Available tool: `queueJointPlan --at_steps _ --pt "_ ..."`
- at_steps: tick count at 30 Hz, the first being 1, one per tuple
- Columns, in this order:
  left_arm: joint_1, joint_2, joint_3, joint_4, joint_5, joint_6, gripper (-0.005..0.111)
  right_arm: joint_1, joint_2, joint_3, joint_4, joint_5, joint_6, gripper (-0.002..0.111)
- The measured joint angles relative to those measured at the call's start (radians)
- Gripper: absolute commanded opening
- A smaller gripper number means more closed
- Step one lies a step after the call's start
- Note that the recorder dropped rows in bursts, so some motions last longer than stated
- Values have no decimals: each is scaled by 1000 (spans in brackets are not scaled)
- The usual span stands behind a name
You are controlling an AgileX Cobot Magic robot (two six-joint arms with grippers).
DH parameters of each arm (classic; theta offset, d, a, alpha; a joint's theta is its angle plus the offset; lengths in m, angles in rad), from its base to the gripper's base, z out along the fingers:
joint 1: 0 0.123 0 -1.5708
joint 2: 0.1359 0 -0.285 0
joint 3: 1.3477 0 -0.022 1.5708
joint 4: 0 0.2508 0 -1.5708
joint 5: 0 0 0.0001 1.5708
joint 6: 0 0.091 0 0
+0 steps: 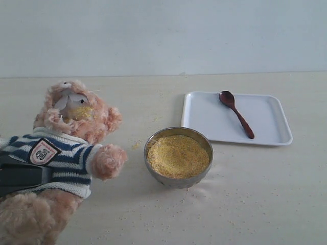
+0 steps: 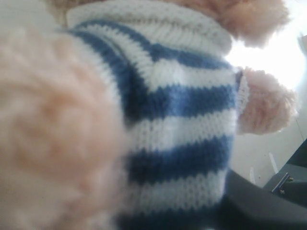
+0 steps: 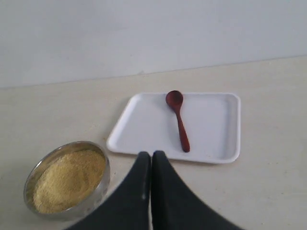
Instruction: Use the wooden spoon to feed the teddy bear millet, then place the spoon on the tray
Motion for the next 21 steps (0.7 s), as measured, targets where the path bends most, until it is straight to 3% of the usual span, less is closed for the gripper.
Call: queueJointPlan --at_steps 5,9,21 --pt "0 0 0 0 0 0 5 91 37 0 -6 0 -52 0" --pt "0 0 0 0 0 0 5 83 -19 0 -6 0 -104 0" --pt "0 0 0 0 0 0 5 -237 -279 14 -6 183 -316 0"
